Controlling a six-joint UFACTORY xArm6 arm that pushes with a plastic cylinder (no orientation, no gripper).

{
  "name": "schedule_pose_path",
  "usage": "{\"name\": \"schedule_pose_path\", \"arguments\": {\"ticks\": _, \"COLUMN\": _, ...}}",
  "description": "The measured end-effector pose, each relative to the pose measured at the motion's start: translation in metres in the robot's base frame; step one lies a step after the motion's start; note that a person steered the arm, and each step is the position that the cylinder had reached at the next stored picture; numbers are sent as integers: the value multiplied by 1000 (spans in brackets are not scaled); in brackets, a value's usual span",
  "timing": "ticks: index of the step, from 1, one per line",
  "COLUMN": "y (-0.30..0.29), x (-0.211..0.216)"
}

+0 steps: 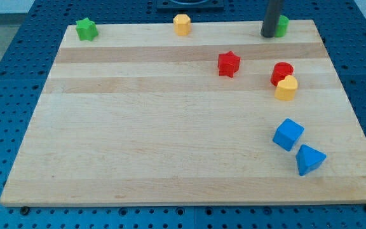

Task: Keep red blocks in a diagonal line with green circle

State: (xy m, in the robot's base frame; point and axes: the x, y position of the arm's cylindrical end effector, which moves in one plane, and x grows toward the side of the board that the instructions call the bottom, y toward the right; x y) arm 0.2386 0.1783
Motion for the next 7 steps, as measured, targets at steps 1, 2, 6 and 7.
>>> {"name": "schedule_pose_path", "arguments": {"ticks": 1, "y": 5, "x": -3}}
{"name": "schedule_pose_path", "arguments": {"ticks": 2, "y": 7, "x": -6}}
{"name": "schedule_pose_path", "arguments": {"ticks": 6, "y": -71, "x": 20}}
{"name": "schedule_pose_path", "arguments": {"ticks": 7, "y": -75, "x": 20}}
